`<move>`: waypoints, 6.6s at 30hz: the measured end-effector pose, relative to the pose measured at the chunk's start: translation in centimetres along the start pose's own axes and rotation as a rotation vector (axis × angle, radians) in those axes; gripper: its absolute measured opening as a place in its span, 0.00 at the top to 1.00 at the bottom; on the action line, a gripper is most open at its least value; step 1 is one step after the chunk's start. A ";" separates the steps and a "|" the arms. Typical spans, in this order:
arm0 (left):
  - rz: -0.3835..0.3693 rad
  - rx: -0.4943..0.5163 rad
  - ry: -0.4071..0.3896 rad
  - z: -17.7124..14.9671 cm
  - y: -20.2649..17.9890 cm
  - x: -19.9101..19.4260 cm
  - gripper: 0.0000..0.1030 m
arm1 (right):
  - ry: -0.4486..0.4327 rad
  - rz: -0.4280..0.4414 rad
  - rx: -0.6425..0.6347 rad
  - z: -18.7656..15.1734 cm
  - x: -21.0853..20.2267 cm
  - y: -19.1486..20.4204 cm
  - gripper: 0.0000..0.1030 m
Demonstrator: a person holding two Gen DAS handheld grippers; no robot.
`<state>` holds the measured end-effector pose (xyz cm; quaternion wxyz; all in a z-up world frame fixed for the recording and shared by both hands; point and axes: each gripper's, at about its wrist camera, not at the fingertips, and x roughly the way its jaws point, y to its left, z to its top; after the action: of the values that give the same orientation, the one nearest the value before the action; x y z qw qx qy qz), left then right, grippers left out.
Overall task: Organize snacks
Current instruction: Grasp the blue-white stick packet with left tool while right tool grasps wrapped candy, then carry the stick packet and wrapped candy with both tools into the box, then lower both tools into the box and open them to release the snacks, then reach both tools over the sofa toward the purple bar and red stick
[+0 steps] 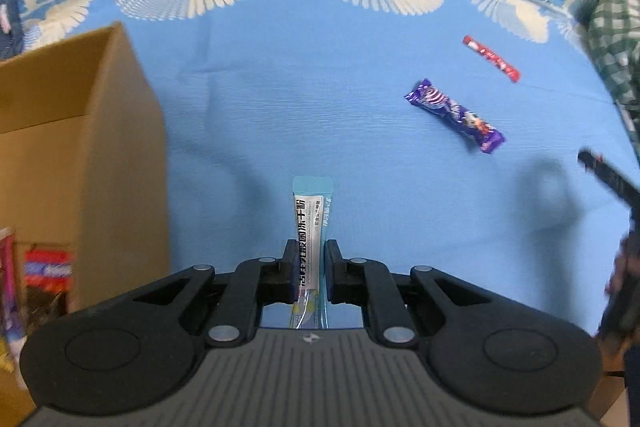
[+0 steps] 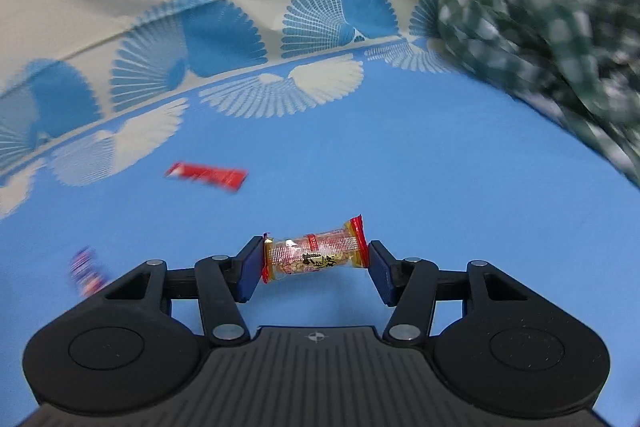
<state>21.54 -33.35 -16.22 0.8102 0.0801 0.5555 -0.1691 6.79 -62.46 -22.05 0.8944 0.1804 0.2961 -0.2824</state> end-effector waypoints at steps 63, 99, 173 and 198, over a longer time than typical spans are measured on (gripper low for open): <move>0.075 -0.214 -0.283 -28.2 20.1 -28.0 0.87 | 0.016 0.591 -0.457 -15.7 -43.6 26.8 0.44; 0.089 -0.256 -0.243 -18.7 24.5 -22.7 0.87 | 0.106 0.572 -0.475 -12.2 -34.9 33.2 0.44; 0.279 -0.179 -0.242 -26.1 20.1 -27.4 0.00 | 0.057 0.571 -0.457 -14.8 -42.7 30.6 0.01; 0.256 -0.014 -0.180 -20.8 10.6 -24.9 0.00 | -0.024 0.455 -0.219 -12.2 -39.8 20.2 0.01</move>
<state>-0.83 -12.27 -1.44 0.8721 0.1291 0.4672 -0.0670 -12.53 -24.97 -3.00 0.9527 0.1408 0.2660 -0.0422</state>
